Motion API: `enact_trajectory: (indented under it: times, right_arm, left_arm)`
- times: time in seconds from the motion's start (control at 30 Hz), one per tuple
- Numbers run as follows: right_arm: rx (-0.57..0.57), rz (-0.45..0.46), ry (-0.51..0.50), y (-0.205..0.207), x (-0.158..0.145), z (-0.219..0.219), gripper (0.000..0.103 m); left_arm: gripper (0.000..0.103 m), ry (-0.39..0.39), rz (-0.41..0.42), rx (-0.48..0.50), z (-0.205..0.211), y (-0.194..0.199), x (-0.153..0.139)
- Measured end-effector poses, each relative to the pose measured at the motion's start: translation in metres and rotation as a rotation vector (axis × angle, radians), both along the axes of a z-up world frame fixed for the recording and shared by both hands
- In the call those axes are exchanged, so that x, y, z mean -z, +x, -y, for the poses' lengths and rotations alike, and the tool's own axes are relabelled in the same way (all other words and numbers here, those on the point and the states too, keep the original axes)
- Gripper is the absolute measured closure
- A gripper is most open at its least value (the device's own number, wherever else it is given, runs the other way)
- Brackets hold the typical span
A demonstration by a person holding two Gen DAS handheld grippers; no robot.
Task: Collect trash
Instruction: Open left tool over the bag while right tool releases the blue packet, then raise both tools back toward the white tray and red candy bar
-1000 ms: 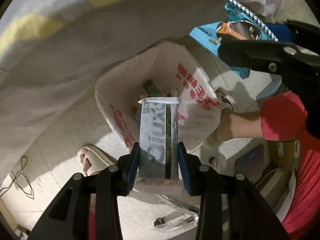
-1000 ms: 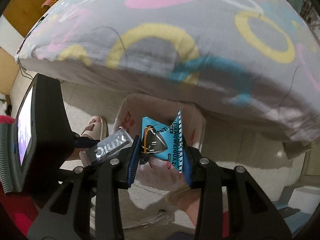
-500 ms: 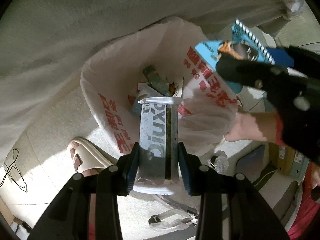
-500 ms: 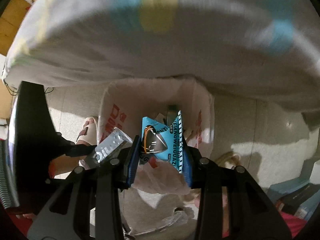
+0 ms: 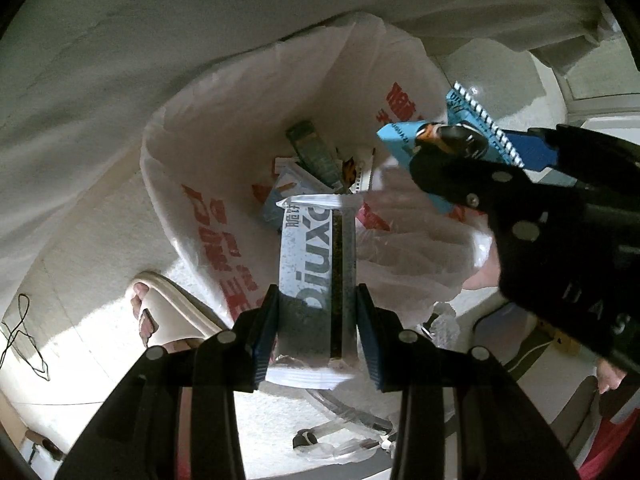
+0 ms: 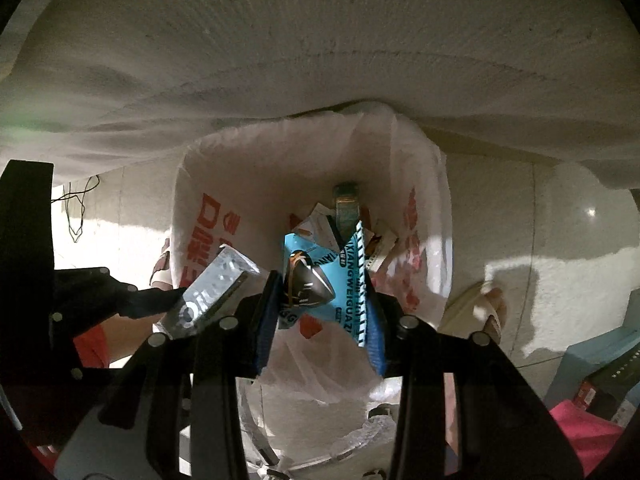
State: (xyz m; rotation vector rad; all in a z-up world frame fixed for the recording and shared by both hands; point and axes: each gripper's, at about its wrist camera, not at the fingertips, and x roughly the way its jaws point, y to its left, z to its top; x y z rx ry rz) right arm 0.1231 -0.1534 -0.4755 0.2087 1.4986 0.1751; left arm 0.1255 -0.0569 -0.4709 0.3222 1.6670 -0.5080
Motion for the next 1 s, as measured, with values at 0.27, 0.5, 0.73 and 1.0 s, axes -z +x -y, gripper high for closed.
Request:
enact_trajectory:
  times: [0.27,0.5,0.73,1.0]
  right_arm:
    - [0.013,-0.02,0.016,0.003,0.01,0.0,0.065]
    - [0.02,-0.035,0.028,0.005,0.014,0.002,0.062]
    - [0.021,-0.039,0.011,0.004,0.015,0.004,0.045]
    - [-0.055,0.041,-0.103,-0.01,-0.027,0.001,0.027]
  left_arm:
    - [0.066,-0.006,-0.025,-0.012,-0.001,0.005,0.01]
    - [0.063,-0.002,-0.034,-0.05,-0.003,0.01,0.017]
    - [0.038,0.013,-0.014,-0.104,-0.01,0.013,0.014]
    - [0.037,0.048,0.063,-0.197,-0.025,0.006,-0.014]
